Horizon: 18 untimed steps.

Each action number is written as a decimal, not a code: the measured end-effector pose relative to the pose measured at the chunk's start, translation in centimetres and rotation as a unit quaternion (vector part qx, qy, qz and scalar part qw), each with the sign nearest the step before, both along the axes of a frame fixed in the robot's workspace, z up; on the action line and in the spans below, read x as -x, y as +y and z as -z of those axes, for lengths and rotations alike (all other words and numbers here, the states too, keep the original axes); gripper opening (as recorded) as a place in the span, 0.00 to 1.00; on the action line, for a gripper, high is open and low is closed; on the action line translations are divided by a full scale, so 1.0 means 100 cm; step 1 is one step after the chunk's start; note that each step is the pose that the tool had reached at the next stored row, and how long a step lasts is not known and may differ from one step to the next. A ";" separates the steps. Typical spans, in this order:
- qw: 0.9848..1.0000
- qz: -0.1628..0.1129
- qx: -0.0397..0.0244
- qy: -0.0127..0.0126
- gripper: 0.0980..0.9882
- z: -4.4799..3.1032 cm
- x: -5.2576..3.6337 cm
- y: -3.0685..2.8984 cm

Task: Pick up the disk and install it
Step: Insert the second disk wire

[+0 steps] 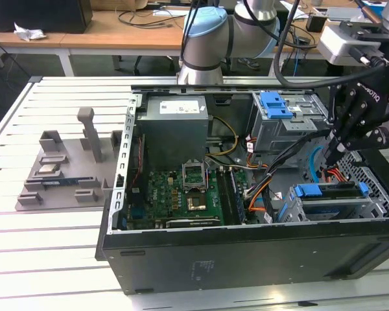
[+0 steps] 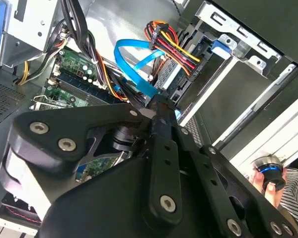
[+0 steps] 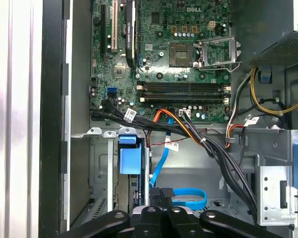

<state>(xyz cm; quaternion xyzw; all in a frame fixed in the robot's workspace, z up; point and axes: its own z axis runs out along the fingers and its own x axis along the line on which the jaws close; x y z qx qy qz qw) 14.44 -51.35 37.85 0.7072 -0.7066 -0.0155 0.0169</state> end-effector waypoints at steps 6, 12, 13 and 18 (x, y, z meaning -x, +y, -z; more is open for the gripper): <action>1.000 0.000 0.002 0.000 0.01 0.0003 0.0000 -0.0048; 1.000 0.000 0.002 0.000 0.01 0.0047 0.0000 -0.0248; 1.000 0.000 0.002 0.000 0.01 0.0057 0.0000 -0.0277; 1.000 0.000 0.002 0.000 0.01 0.0165 -0.0022 -0.0332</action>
